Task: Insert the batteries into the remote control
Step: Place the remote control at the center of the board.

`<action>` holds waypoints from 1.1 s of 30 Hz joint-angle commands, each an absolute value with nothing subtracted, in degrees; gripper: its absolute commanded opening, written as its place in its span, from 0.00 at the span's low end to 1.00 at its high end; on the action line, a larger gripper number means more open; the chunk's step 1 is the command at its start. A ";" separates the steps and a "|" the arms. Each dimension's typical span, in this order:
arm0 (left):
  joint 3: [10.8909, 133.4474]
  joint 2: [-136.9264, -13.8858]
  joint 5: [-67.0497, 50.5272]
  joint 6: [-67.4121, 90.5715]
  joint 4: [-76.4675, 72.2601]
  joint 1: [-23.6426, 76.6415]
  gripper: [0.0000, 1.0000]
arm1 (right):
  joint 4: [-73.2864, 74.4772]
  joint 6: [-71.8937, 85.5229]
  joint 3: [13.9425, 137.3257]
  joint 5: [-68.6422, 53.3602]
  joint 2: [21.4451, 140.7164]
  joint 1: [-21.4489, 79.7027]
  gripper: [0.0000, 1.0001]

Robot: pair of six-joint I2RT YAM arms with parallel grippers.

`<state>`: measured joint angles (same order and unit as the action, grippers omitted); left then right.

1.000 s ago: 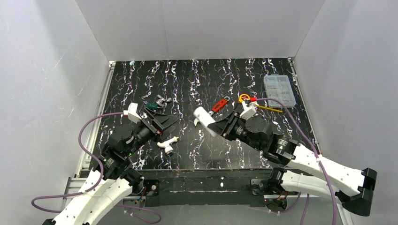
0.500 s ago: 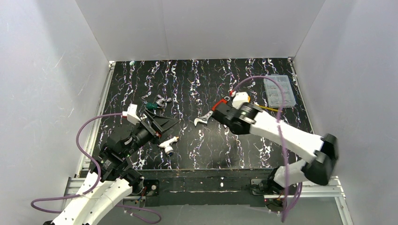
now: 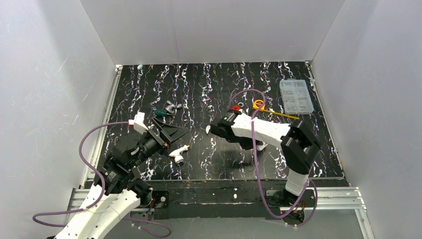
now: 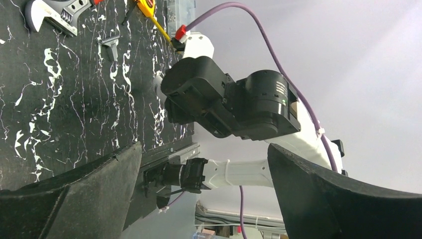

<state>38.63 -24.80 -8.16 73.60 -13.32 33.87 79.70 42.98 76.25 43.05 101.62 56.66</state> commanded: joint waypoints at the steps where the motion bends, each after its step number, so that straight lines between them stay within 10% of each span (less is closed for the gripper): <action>1: 40.28 -23.33 -9.01 72.66 -14.93 33.93 0.98 | 76.79 40.24 76.78 42.20 103.74 57.22 0.09; 33: 39.86 -21.21 -8.68 72.43 -13.00 33.93 0.98 | 63.63 32.55 78.40 35.66 118.37 59.13 0.52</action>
<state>38.63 -21.85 -8.14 73.47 -11.20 33.87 69.21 32.69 78.11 39.53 117.60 59.07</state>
